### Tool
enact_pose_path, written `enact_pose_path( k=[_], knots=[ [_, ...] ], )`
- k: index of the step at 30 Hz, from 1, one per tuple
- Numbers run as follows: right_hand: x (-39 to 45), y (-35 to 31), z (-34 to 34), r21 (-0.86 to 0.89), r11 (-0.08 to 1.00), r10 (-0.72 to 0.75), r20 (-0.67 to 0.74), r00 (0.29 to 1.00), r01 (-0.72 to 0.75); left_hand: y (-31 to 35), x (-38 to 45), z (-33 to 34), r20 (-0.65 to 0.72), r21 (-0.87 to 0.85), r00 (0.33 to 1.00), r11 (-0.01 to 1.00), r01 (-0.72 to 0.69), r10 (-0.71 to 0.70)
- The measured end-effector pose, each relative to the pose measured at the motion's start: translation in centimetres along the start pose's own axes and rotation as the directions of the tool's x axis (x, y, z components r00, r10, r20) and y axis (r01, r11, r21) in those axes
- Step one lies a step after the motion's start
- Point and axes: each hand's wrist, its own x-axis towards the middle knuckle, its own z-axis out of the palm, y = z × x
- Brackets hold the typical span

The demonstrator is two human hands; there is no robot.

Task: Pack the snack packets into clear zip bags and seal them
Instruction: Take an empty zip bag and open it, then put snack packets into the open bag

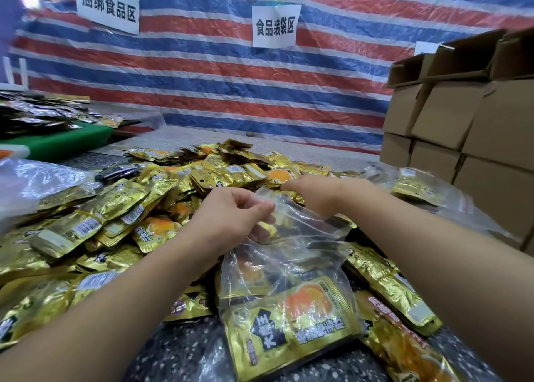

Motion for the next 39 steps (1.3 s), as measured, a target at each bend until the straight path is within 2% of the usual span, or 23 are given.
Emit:
enact_pose_path(
  k=[2, 7, 11, 19, 22, 23, 25, 26, 27, 29, 31, 32, 33, 34, 36, 39],
  knots=[
    [0.1, -0.4, 0.1, -0.049, 0.999, 0.001, -0.029, 1.000, -0.002, 0.0, -0.1, 0.0, -0.004, 0.010, 1.000, 1.000, 0.010, -0.010],
    [-0.4, -1.9, 0.5, -0.212, 0.977, -0.037, -0.212, 0.977, -0.009, 0.1, -0.2, 0.2, -0.014, 0.024, 1.000, 1.000, -0.015, 0.015],
    [-0.9, -1.6, -0.1, -0.211, 0.976, -0.021, -0.325, 0.945, -0.050, 0.0, 0.0, 0.1, -0.011, 0.045, 1.000, 0.999, -0.011, 0.012],
    [-2.1, -1.5, 0.8, -0.238, 0.970, -0.034, -0.296, 0.954, -0.040, -0.1, -0.2, 0.1, 0.004, 0.038, 0.999, 0.999, -0.035, 0.035],
    [-2.5, -0.8, 0.0, -0.174, 0.981, 0.021, -0.338, 0.941, -0.085, 0.1, -0.2, 0.2, 0.016, 0.045, 0.999, 0.998, -0.044, 0.043],
    [-2.9, -0.4, -0.3, -0.092, 0.992, 0.042, -0.381, 0.924, -0.083, 0.2, -0.3, 0.3, 0.020, 0.044, 0.999, 0.998, -0.050, 0.049],
    [-4.0, 0.5, -0.7, 0.192, 0.981, 0.116, -0.471, 0.875, -0.026, 0.2, -0.3, 0.2, 0.030, 0.044, 0.998, 0.997, -0.064, 0.062],
    [-4.8, 0.9, -0.7, 0.387, 0.922, 0.185, -0.501, 0.845, 0.027, 0.3, -0.3, 0.2, 0.040, 0.046, 0.997, 0.996, -0.073, 0.071],
    [-5.7, 1.2, -0.5, 0.585, 0.805, 0.270, -0.513, 0.815, 0.102, 0.4, -0.3, 0.2, 0.052, 0.051, 0.995, 0.995, -0.086, 0.083],
    [-7.9, 1.7, -0.1, 0.858, 0.423, 0.412, -0.469, 0.781, 0.291, 0.5, -0.4, 0.3, 0.071, 0.065, 0.992, 0.992, -0.109, 0.104],
    [-9.6, 2.0, 0.6, 0.907, -0.023, 0.429, -0.371, 0.824, 0.421, 0.6, -0.5, 0.4, 0.072, 0.073, 0.990, 0.989, -0.125, 0.120],
    [-10.2, 2.2, 1.0, 0.870, -0.207, 0.400, -0.342, 0.850, 0.448, 0.6, -0.6, 0.4, 0.068, 0.078, 0.990, 0.988, -0.133, 0.128],
    [-10.7, 2.2, 1.4, 0.820, -0.346, 0.369, -0.328, 0.870, 0.456, 0.6, -0.6, 0.4, 0.062, 0.085, 0.989, 0.987, -0.138, 0.133],
    [-11.2, 2.1, 1.7, 0.771, -0.444, 0.345, -0.323, 0.882, 0.456, 0.6, -0.7, 0.4, 0.058, 0.091, 0.989, 0.986, -0.142, 0.137],
    [-11.8, 1.9, 2.4, 0.690, -0.553, 0.328, -0.335, 0.883, 0.467, 0.6, -0.8, 0.5, 0.056, 0.092, 0.988, 0.984, -0.150, 0.145],
    [-12.3, 1.7, 3.0, 0.650, -0.570, 0.331, -0.379, 0.864, 0.503, 0.7, -0.9, 0.7, 0.054, 0.089, 0.985, 0.981, -0.170, 0.165]
  ],
)
